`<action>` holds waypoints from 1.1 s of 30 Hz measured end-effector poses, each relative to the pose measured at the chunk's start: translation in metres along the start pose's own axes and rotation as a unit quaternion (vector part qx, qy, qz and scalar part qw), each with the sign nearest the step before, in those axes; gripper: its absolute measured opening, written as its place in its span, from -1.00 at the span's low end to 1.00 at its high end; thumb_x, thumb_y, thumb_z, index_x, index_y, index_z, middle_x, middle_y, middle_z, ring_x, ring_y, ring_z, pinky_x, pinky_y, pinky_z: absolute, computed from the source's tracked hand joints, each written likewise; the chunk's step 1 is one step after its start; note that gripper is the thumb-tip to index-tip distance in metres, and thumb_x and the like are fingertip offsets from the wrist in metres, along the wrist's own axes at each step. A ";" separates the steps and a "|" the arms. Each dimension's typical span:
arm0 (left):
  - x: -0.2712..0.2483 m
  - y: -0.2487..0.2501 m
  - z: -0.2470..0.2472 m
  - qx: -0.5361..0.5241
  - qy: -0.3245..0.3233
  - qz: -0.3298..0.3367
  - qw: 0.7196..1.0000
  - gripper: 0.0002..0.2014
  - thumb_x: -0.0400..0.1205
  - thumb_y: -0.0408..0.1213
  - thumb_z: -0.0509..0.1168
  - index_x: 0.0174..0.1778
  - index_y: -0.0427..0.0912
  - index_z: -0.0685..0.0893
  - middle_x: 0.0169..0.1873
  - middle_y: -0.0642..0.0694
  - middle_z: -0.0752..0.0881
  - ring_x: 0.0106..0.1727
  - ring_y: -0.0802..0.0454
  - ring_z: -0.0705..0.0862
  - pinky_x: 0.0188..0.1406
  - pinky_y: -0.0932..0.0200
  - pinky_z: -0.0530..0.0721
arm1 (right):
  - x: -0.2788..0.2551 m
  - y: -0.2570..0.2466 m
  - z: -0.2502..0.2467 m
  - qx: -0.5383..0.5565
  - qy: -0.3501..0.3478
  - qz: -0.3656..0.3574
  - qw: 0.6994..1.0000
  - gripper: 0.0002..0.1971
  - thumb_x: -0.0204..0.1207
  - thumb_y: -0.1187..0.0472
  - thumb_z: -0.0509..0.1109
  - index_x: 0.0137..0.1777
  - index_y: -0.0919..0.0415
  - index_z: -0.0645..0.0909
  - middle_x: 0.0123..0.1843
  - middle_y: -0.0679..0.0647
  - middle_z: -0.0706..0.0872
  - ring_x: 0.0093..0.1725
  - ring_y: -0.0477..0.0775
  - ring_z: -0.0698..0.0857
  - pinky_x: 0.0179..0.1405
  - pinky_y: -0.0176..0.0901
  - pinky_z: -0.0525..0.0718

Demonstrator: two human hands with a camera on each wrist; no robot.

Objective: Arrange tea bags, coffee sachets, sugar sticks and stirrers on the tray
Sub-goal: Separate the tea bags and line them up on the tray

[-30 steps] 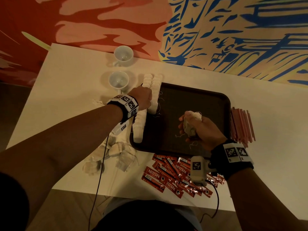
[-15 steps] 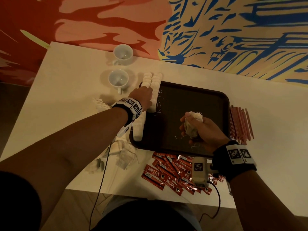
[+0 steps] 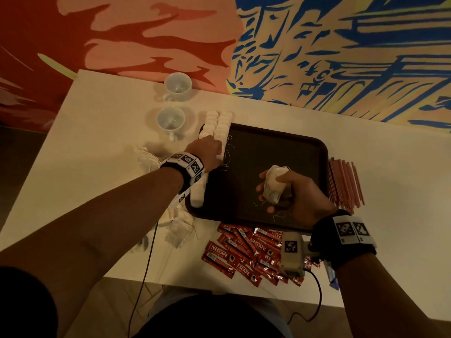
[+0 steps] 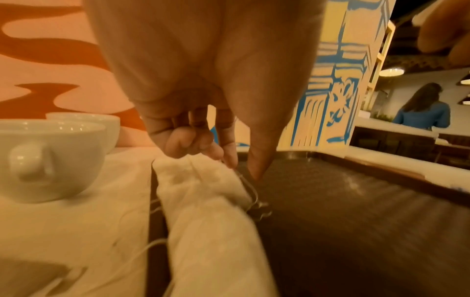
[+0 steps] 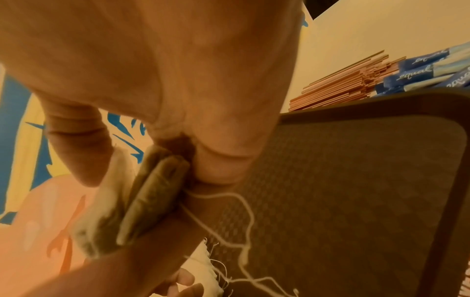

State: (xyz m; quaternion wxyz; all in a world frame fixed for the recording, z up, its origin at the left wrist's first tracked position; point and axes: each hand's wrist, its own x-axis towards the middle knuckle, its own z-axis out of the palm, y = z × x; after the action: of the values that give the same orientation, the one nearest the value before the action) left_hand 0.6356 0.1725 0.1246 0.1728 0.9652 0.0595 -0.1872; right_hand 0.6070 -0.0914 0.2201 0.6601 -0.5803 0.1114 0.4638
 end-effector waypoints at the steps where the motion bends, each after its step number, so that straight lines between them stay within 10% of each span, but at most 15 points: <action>1: -0.004 0.002 -0.003 -0.014 0.011 -0.003 1.000 -0.68 0.57 0.01 0.44 0.20 0.02 0.65 0.25 -0.07 0.59 0.24 -0.15 0.64 0.17 0.04 0.59 | -0.002 0.000 -0.002 -0.001 -0.007 -0.004 1.000 -0.67 0.68 0.26 0.12 0.32 0.26 0.62 0.05 0.24 0.76 -0.04 0.18 0.77 -0.28 -0.03 0.77; 7: -0.057 0.030 -0.024 -0.184 0.098 0.000 0.978 -0.84 0.58 -0.01 0.45 0.02 0.10 0.70 -0.03 0.10 0.68 0.00 0.11 0.64 0.05 0.17 0.59 | -0.015 -0.003 -0.011 -0.037 -0.009 -0.056 0.998 -0.71 0.74 0.33 0.23 0.38 0.28 0.64 0.20 0.30 0.81 0.10 0.27 0.81 -0.06 0.02 0.85; 14: -0.135 0.091 -0.056 -0.372 0.017 0.057 0.926 -0.76 0.61 0.01 0.46 0.17 0.11 0.75 0.02 0.16 0.76 0.01 0.40 0.68 -0.09 0.43 0.55 | -0.039 -0.019 -0.020 -0.049 0.007 -0.129 0.990 -0.80 0.63 0.27 0.43 0.22 0.13 0.74 0.12 0.18 0.86 0.05 0.18 0.83 -0.24 -0.10 0.82; 21: -0.173 0.142 -0.059 -0.482 0.013 0.069 0.873 -0.69 0.63 -0.12 0.46 0.28 -0.03 0.69 0.01 -0.02 0.82 -0.03 0.05 0.80 -0.17 0.18 0.75 | -0.065 -0.031 -0.030 -0.123 -0.029 -0.201 0.971 -0.77 0.59 0.21 0.50 0.22 0.23 0.73 -0.17 0.13 0.80 -0.27 0.00 0.69 -0.47 -0.18 0.62; 33: -0.200 0.184 -0.063 -0.518 0.089 0.085 0.847 -0.76 0.53 -0.51 0.51 0.01 -0.14 0.72 -0.24 0.05 0.76 -0.16 0.08 0.76 -0.18 0.18 0.77 | -0.103 -0.036 -0.036 -0.114 -0.014 -0.298 0.948 -0.67 0.52 0.01 0.56 0.02 0.33 0.78 -0.39 0.14 0.63 -0.40 0.07 0.53 -0.53 -0.16 0.47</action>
State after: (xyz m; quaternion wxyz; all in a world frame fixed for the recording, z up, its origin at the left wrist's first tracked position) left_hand 0.5051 0.0137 0.3135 0.6567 0.7493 0.0805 -0.0273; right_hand 0.5910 -0.1687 0.3038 0.6995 -0.6516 -0.1297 0.2633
